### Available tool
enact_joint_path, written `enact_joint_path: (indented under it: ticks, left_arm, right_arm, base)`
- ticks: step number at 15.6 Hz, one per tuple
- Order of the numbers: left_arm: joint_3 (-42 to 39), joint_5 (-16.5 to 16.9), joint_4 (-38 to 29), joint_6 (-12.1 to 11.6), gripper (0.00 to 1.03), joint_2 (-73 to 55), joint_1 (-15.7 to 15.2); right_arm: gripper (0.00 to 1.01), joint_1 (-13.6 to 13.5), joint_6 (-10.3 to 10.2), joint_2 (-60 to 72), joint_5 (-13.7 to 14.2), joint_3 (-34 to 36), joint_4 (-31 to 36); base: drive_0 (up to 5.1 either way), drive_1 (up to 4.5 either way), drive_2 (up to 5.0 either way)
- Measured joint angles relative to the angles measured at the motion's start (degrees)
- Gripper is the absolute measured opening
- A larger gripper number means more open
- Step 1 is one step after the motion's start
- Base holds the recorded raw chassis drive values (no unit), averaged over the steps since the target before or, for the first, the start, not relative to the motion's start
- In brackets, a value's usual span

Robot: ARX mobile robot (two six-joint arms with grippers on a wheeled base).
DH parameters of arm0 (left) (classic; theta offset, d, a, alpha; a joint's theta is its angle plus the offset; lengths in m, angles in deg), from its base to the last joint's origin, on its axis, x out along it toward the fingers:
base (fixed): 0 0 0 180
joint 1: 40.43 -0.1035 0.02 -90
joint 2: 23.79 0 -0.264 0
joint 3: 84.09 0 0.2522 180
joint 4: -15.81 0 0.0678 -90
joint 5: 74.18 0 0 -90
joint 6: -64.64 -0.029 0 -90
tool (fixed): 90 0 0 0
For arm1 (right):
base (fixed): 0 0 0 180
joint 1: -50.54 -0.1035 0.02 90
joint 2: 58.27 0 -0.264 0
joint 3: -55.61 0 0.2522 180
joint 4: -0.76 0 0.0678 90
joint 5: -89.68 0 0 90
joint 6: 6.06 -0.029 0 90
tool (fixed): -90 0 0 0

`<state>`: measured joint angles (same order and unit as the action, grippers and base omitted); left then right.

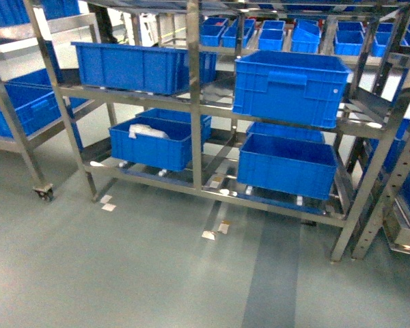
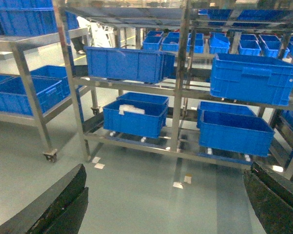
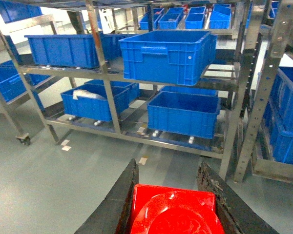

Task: Pick red block from blue box to shelf

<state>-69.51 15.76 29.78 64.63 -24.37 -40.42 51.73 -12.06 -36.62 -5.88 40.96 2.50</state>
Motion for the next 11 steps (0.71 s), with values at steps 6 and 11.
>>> enact_joint_path:
  ticks: [6, 11]
  left_arm:
    - [0.00, 0.04, 0.00, -0.02, 0.98, 0.00, 0.00]
    - [0.00, 0.02, 0.00, -0.02, 0.98, 0.00, 0.00]
  right_arm:
    - [0.29, 0.00, 0.00, -0.02, 0.00, 0.00, -0.02]
    - [0.29, 0.00, 0.00, -0.02, 0.00, 0.00, -0.02]
  base:
    - [-1.1, -1.14, -1.1]
    - [0.0, 3.28, -3.3]
